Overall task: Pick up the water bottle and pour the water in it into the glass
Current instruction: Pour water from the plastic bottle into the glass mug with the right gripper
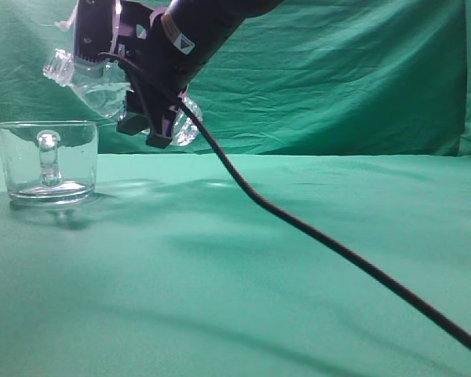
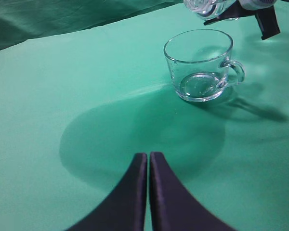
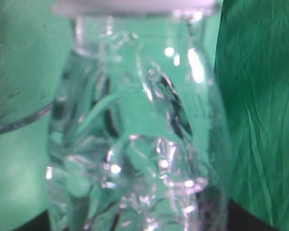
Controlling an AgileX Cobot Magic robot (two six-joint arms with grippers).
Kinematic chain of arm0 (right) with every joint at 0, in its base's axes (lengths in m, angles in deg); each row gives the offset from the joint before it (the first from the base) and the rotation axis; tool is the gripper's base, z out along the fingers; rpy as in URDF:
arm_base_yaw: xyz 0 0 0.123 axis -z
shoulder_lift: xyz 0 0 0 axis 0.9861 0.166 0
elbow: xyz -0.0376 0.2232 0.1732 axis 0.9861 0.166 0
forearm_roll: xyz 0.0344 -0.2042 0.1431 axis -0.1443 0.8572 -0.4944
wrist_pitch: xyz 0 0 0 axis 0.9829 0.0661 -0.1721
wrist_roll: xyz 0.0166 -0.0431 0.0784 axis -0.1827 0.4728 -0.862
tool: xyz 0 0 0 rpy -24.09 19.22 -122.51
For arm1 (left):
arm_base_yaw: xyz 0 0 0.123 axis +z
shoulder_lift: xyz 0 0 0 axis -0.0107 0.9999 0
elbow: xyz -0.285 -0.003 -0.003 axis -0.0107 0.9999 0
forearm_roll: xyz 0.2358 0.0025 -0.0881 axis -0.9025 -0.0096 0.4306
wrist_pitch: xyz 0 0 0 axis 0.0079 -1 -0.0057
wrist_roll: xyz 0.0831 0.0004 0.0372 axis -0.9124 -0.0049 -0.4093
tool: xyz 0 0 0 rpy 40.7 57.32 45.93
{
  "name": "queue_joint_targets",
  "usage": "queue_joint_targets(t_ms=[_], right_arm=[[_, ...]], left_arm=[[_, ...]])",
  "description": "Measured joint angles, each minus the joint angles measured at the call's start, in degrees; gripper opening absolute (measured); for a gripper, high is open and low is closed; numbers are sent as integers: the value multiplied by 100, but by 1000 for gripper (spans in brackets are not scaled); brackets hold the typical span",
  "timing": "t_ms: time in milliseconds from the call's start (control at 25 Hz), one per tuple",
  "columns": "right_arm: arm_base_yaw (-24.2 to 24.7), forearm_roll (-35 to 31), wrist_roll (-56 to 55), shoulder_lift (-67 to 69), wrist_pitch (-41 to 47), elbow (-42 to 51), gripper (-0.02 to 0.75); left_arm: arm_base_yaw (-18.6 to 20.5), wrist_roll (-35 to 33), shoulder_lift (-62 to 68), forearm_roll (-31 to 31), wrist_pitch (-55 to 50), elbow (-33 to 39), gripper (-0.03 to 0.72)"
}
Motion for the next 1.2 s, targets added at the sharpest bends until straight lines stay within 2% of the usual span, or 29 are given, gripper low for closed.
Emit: queue_joint_targets(t_ms=[160, 280, 1200], right_arm=[[0, 259, 35, 0, 0, -5, 314], [0, 734, 70, 0, 37, -14, 314], [0, 1507, 82, 0, 489, -14, 314]], left_arm=[[0, 0, 0, 0, 0, 0, 0], [0, 0, 0, 0, 0, 0, 0], [0, 0, 0, 0, 0, 0, 0]])
